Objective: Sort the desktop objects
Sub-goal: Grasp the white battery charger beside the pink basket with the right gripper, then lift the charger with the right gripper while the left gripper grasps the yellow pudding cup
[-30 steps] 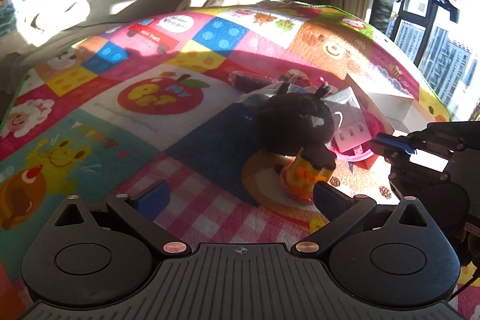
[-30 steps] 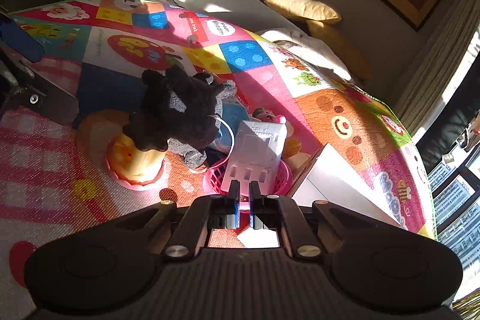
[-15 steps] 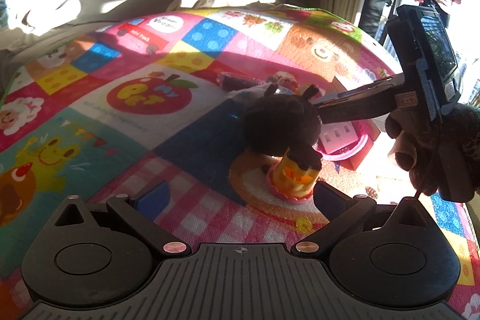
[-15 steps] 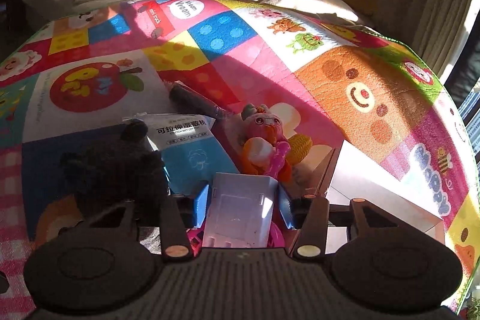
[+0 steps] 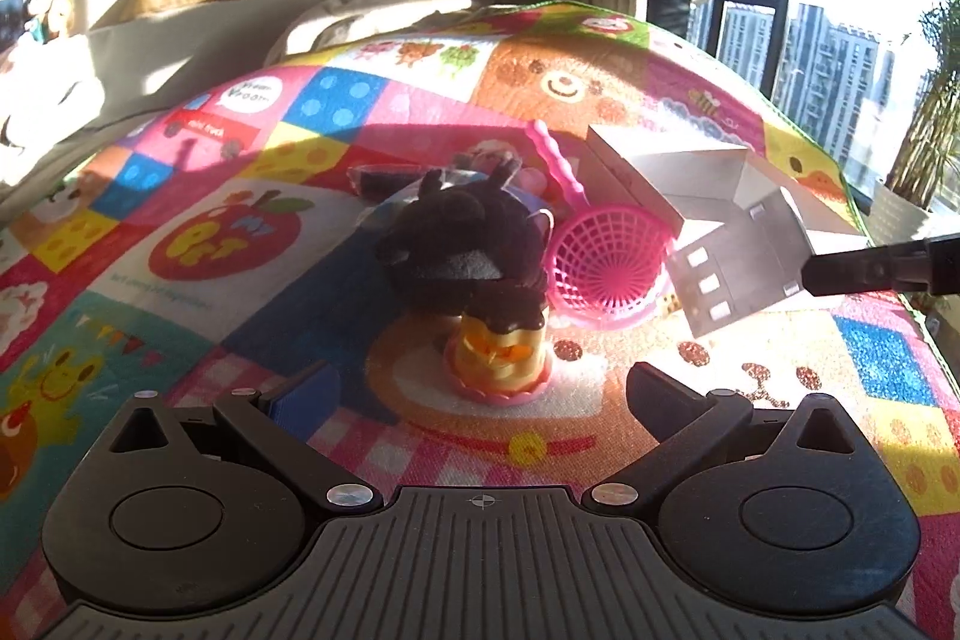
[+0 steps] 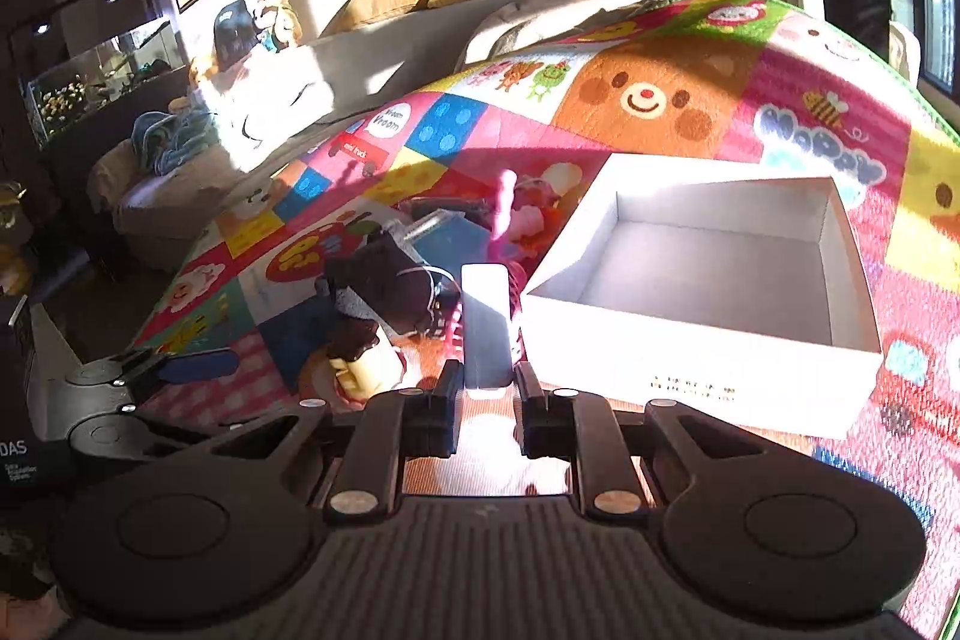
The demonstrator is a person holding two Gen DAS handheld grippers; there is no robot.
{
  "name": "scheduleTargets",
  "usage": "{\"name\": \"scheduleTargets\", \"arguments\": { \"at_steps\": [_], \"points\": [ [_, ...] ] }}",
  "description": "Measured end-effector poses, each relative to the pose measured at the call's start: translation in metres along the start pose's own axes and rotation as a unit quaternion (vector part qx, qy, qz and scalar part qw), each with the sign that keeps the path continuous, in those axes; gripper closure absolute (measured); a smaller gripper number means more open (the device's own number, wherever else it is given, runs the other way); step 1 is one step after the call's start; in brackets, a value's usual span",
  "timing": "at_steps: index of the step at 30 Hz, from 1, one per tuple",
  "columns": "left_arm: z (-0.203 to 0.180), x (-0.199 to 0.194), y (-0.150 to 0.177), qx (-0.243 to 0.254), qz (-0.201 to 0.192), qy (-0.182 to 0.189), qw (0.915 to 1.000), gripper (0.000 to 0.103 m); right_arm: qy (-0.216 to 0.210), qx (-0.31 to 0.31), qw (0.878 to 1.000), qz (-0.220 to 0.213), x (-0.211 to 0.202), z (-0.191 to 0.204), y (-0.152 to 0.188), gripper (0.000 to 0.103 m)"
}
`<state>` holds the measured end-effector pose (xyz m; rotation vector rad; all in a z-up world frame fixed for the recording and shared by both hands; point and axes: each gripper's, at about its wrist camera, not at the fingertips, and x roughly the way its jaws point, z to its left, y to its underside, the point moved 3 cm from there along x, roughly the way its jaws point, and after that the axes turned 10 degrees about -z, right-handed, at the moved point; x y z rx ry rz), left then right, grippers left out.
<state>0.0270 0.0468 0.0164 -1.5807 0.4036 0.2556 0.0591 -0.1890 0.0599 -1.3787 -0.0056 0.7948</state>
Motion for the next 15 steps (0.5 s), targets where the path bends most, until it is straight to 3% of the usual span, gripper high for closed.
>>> {"name": "scheduleTargets", "arguments": {
  "at_steps": [1, 4, 6, 12, 14, 15],
  "points": [
    [-0.003, 0.004, 0.0, 0.007, 0.003, -0.004, 1.0, 0.0, 0.011, 0.011, 1.0, 0.0, -0.006, -0.008, 0.01, 0.083],
    [-0.01, 0.018, -0.001, 0.023, 0.01, -0.019, 0.9995, 0.0, 0.067, -0.007, 0.998, -0.018, -0.027, -0.019, 0.038, 0.062],
    [-0.012, 0.03, -0.001, 0.027, 0.016, -0.032, 0.999, 0.0, 0.086, -0.018, 0.996, -0.035, -0.038, -0.021, 0.049, 0.033],
    [-0.016, 0.057, 0.0, 0.024, 0.04, -0.042, 0.9981, 0.002, 0.1, -0.014, 0.993, -0.055, -0.051, -0.024, 0.074, 0.016],
    [-0.019, 0.061, 0.001, 0.031, 0.044, -0.041, 0.9977, 0.022, 0.106, -0.028, 0.992, -0.06, -0.054, -0.022, 0.079, 0.015],
    [-0.021, 0.064, 0.001, 0.034, 0.048, -0.04, 0.9975, 0.027, 0.107, -0.037, 0.992, -0.06, -0.055, -0.021, 0.081, 0.014]
  ]
}}
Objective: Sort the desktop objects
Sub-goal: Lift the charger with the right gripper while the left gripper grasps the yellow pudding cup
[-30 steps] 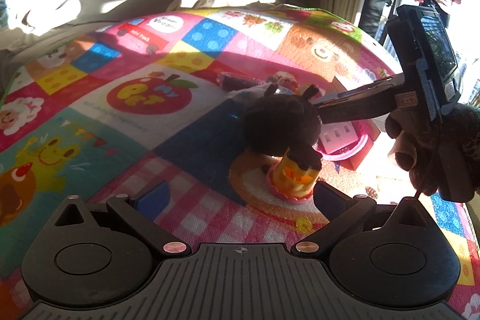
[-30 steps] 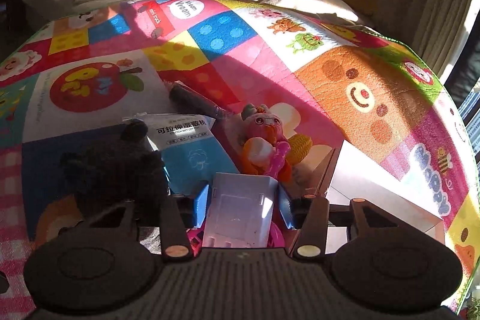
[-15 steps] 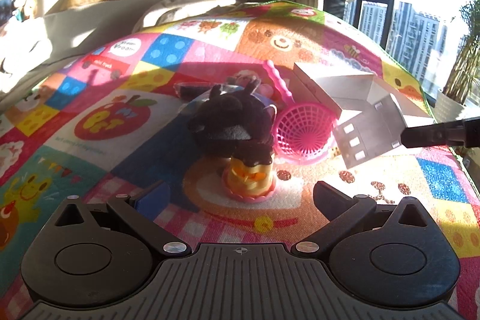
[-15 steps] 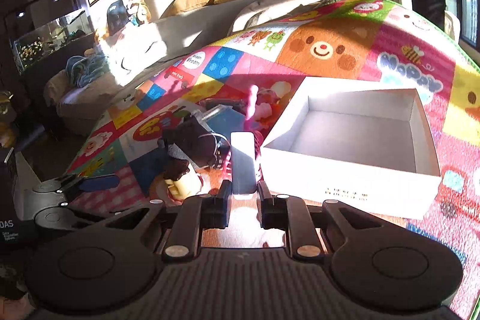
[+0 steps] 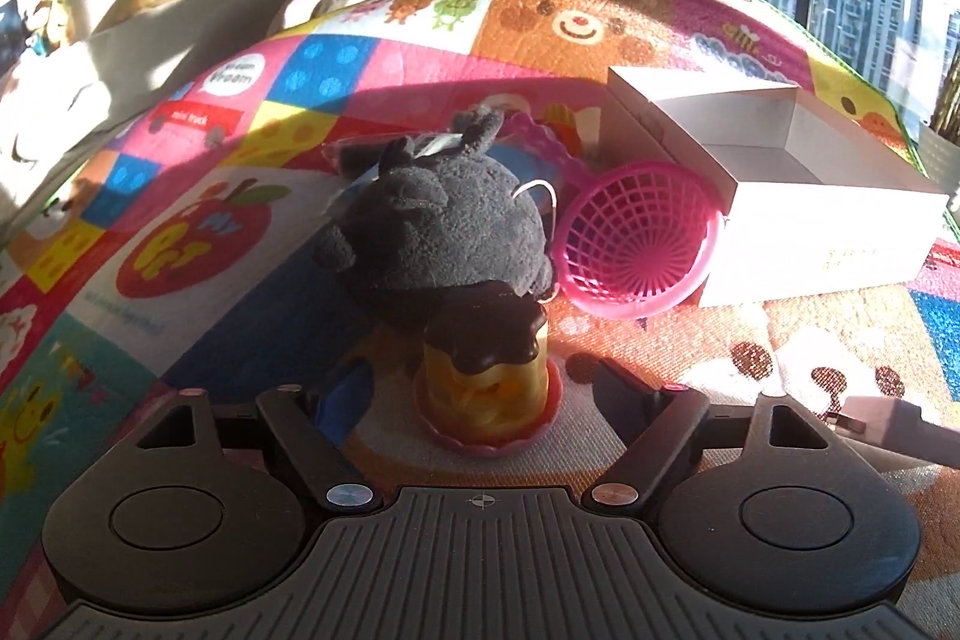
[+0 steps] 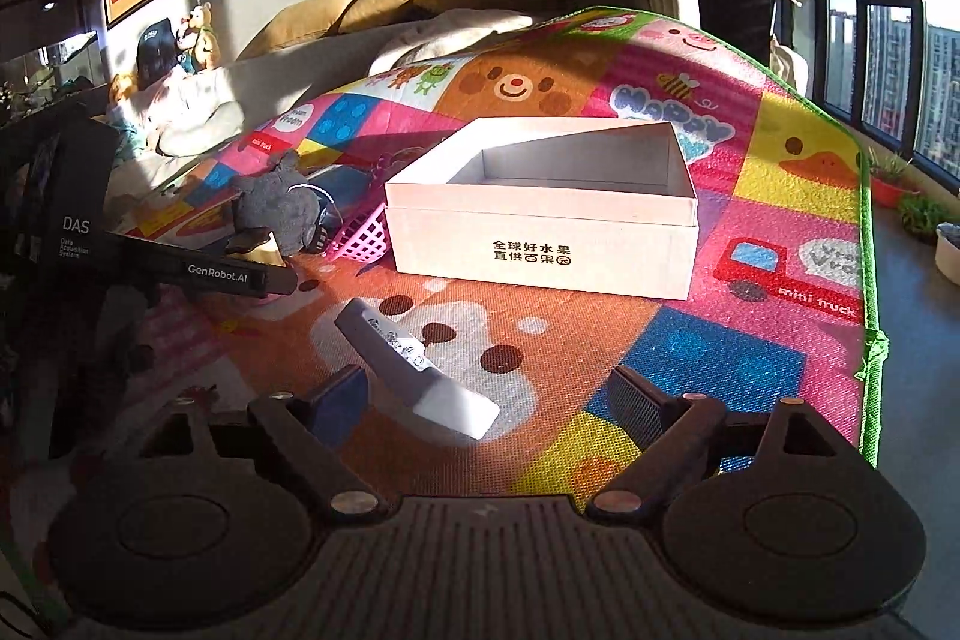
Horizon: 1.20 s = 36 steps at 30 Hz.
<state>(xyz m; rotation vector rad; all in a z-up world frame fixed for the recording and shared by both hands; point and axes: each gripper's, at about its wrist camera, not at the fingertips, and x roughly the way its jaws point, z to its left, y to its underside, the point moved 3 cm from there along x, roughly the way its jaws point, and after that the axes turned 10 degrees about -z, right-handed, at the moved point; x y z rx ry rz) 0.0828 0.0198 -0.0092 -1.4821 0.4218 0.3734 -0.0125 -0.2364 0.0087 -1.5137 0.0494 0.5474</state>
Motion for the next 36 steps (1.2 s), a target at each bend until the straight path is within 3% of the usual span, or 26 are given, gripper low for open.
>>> {"name": "scheduleTargets", "arguments": {
  "at_steps": [3, 4, 8, 15, 18, 20, 23, 26, 29, 33, 36],
  "points": [
    [-0.001, 0.005, 0.001, 0.001, 0.001, -0.003, 1.0, 0.034, -0.004, -0.027, 1.0, -0.003, -0.006, 0.006, 0.005, 0.011],
    [-0.001, 0.005, 0.001, 0.002, -0.001, -0.002, 1.0, 0.042, -0.007, -0.031, 1.0, -0.003, -0.007, 0.008, 0.005, 0.011],
    [-0.005, -0.005, 0.003, 0.005, -0.003, 0.008, 1.0, 0.042, -0.018, -0.038, 0.999, -0.007, -0.011, 0.012, 0.004, 0.004],
    [-0.029, -0.058, 0.03, 0.005, 0.014, 0.092, 0.9957, 0.042, -0.051, -0.082, 0.995, 0.025, 0.004, 0.019, 0.005, 0.004],
    [-0.034, -0.079, 0.041, -0.003, 0.014, 0.115, 0.9932, 0.039, -0.061, -0.067, 0.995, 0.048, 0.018, 0.018, 0.007, 0.004],
    [-0.035, -0.086, 0.047, 0.001, 0.01, 0.118, 0.9929, 0.025, -0.067, -0.065, 0.994, 0.062, 0.026, 0.019, 0.008, 0.008],
    [-0.033, -0.09, 0.053, 0.009, 0.006, 0.101, 0.9949, 0.013, -0.059, -0.108, 0.99, 0.076, 0.033, 0.024, 0.011, 0.008],
    [-0.03, -0.088, 0.051, -0.007, 0.004, 0.097, 0.9952, 0.007, 0.001, -0.161, 0.985, 0.064, 0.036, 0.017, 0.011, 0.008],
    [-0.028, -0.086, 0.051, -0.02, 0.003, 0.091, 0.9957, 0.006, 0.084, -0.152, 0.983, 0.059, 0.04, -0.003, 0.006, 0.008],
    [-0.028, -0.085, 0.051, -0.022, 0.001, 0.092, 0.9956, 0.003, 0.014, -0.058, 0.997, 0.057, 0.035, -0.006, -0.003, 0.002],
    [-0.028, -0.086, 0.052, -0.022, -0.001, 0.09, 0.9956, 0.003, -0.008, -0.1, 0.994, 0.048, 0.043, 0.017, -0.004, 0.001]
  ]
}}
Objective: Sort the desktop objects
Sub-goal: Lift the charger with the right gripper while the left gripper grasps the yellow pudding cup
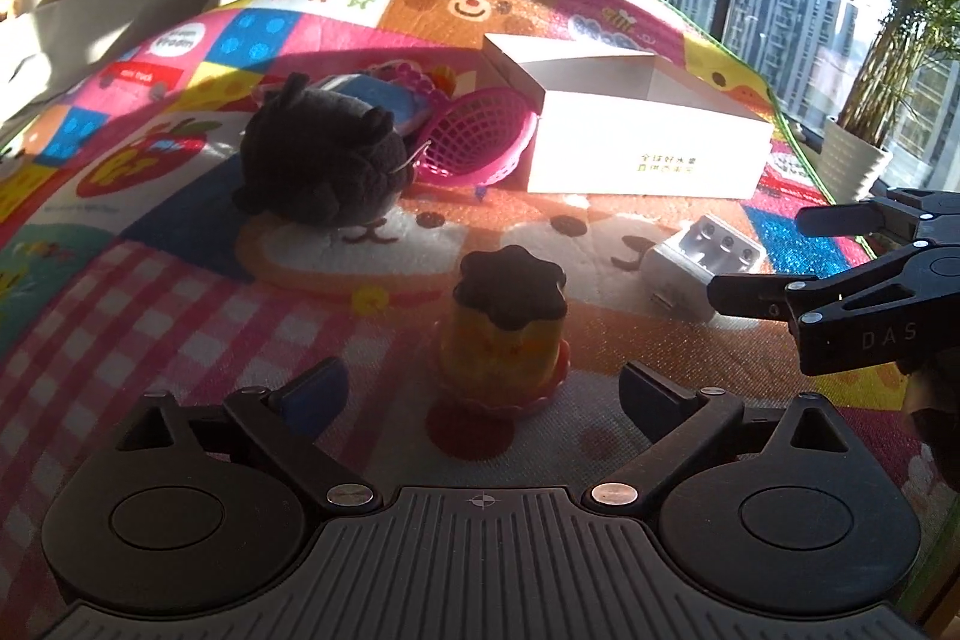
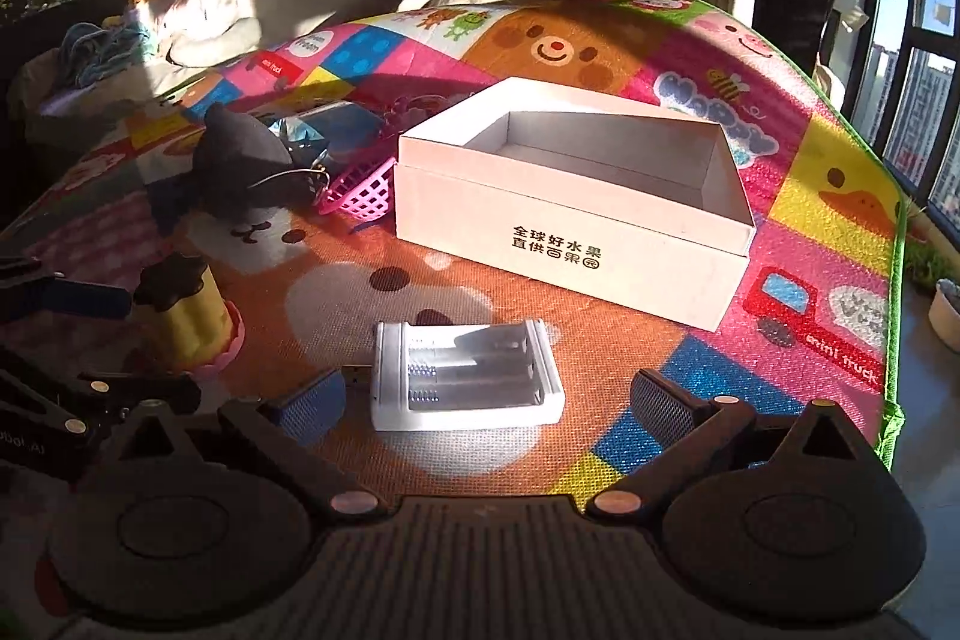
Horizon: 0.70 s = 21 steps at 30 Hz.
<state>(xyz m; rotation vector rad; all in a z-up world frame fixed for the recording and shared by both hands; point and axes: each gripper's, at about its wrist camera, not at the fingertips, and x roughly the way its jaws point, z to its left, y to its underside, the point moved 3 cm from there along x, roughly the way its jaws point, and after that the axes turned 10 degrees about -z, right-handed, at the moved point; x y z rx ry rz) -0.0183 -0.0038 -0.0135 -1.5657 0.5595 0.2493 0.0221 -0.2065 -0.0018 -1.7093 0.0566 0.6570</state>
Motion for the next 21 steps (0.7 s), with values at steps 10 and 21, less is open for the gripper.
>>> {"name": "scheduleTargets", "arguments": {
  "at_steps": [10, 21],
  "points": [
    [0.002, -0.001, 0.0, -0.007, -0.005, 0.004, 1.0, 0.003, -0.038, 0.014, 0.998, 0.038, 0.038, 0.001, -0.004, 0.009],
    [-0.01, 0.016, -0.015, 0.025, -0.018, -0.026, 0.9992, 0.0, -0.019, 0.019, 1.0, -0.01, -0.019, -0.001, -0.004, 0.012]
  ]
}}
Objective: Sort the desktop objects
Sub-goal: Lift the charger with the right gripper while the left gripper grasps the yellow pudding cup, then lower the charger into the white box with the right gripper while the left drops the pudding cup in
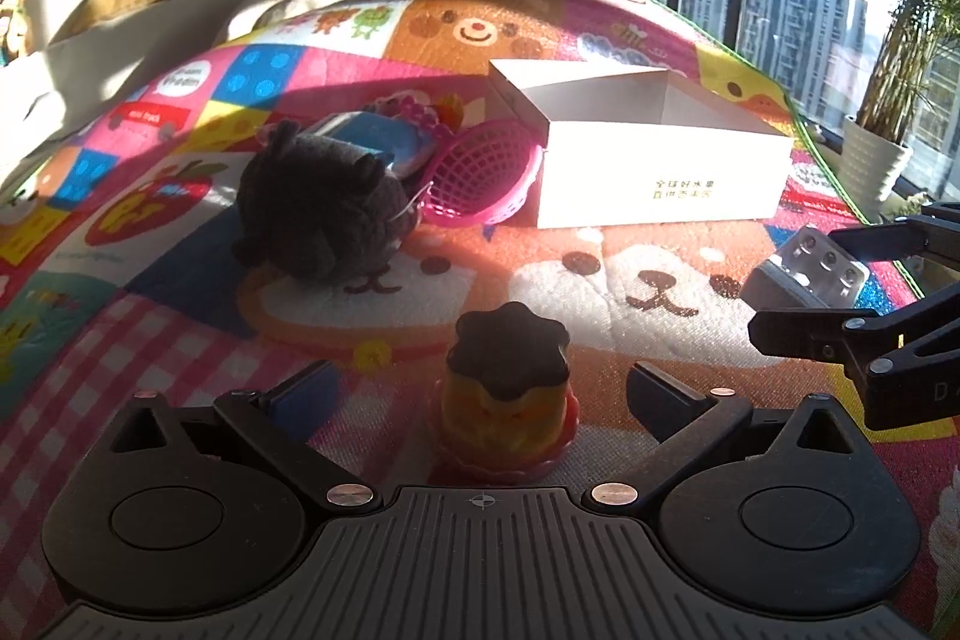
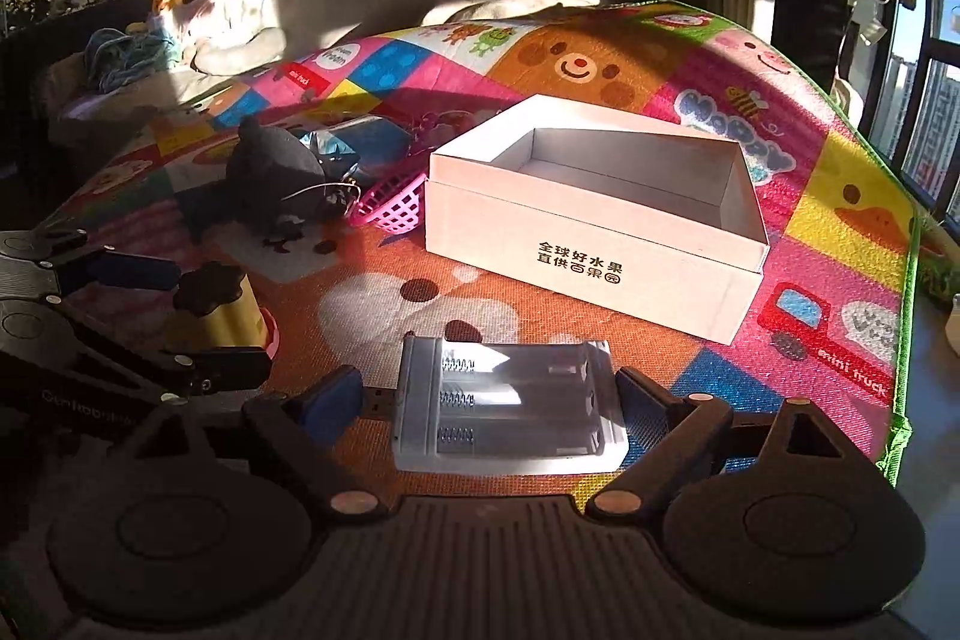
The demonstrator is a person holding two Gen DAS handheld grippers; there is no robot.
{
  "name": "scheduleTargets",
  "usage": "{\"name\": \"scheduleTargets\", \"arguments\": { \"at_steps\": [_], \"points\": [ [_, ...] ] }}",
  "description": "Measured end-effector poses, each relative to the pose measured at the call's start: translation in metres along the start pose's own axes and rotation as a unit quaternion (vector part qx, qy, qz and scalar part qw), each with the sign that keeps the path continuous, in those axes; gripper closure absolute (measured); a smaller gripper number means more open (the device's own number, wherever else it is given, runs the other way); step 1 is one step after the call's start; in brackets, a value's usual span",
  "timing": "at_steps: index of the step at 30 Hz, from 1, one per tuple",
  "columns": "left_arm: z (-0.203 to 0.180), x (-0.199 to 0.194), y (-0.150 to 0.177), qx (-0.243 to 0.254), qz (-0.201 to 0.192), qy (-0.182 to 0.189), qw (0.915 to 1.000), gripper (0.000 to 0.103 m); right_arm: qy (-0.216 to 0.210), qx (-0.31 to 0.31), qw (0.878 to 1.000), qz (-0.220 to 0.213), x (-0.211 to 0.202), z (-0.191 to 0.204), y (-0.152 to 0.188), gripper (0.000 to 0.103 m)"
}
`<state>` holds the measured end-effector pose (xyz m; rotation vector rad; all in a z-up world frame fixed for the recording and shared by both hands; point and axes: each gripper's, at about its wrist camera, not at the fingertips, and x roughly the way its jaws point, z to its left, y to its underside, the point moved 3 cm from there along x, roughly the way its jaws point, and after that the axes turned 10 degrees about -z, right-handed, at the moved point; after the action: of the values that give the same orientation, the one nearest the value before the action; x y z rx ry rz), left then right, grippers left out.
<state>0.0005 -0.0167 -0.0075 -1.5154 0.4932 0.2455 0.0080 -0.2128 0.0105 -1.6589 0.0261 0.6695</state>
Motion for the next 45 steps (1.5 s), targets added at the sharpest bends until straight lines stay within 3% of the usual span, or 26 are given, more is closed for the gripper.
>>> {"name": "scheduleTargets", "arguments": {
  "at_steps": [6, 9, 12, 13, 14, 15, 18, 21, 31, 38, 41, 45],
  "points": [
    [-0.003, -0.001, 0.0, 0.032, 0.021, 0.01, 0.9992, 0.0, 0.006, 0.002, 1.0, -0.005, -0.014, -0.002, 0.007, 0.012],
    [0.0, 0.005, 0.003, 0.005, 0.051, 0.015, 0.9986, 0.0, 0.005, 0.011, 1.0, -0.003, -0.013, -0.002, 0.011, 0.012],
    [0.0, 0.004, 0.003, 0.0, 0.039, 0.014, 0.9991, 0.0, 0.004, 0.019, 1.0, -0.004, -0.013, 0.0, 0.012, 0.012],
    [-0.002, 0.004, 0.003, 0.005, 0.037, 0.015, 0.9992, 0.004, 0.003, 0.021, 1.0, -0.005, -0.014, 0.0, 0.012, 0.012],
    [-0.003, 0.005, 0.002, 0.009, 0.037, 0.017, 0.9991, 0.02, 0.002, 0.022, 1.0, -0.006, -0.015, 0.0, 0.012, 0.012],
    [-0.004, 0.005, 0.002, 0.013, 0.039, 0.014, 0.9991, 0.026, 0.002, 0.021, 1.0, -0.006, -0.017, 0.001, 0.012, 0.012],
    [-0.005, 0.005, 0.001, 0.016, 0.039, 0.013, 0.999, 0.028, 0.006, 0.022, 1.0, -0.005, -0.021, 0.001, 0.013, 0.012],
    [-0.007, 0.001, 0.001, 0.026, 0.034, 0.015, 0.999, 0.042, 0.01, 0.023, 1.0, -0.006, -0.028, 0.002, 0.013, 0.012],
    [-0.031, -0.041, 0.005, 0.07, 0.009, 0.053, 0.9961, 0.042, 0.026, 0.013, 0.999, -0.018, -0.068, 0.007, 0.011, 0.012],
    [-0.054, -0.059, -0.044, 0.114, -0.077, 0.061, 0.9887, 0.042, 0.037, 0.005, 0.998, -0.053, -0.097, -0.009, -0.02, 0.012],
    [-0.064, -0.041, -0.081, 0.122, -0.112, 0.057, 0.9846, 0.042, 0.044, 0.023, 0.995, -0.085, -0.094, -0.031, -0.058, 0.012],
    [-0.07, 0.003, -0.124, 0.123, -0.123, 0.065, 0.9825, 0.042, 0.063, 0.057, 0.991, -0.106, -0.063, -0.068, -0.107, 0.012]
  ]
}}
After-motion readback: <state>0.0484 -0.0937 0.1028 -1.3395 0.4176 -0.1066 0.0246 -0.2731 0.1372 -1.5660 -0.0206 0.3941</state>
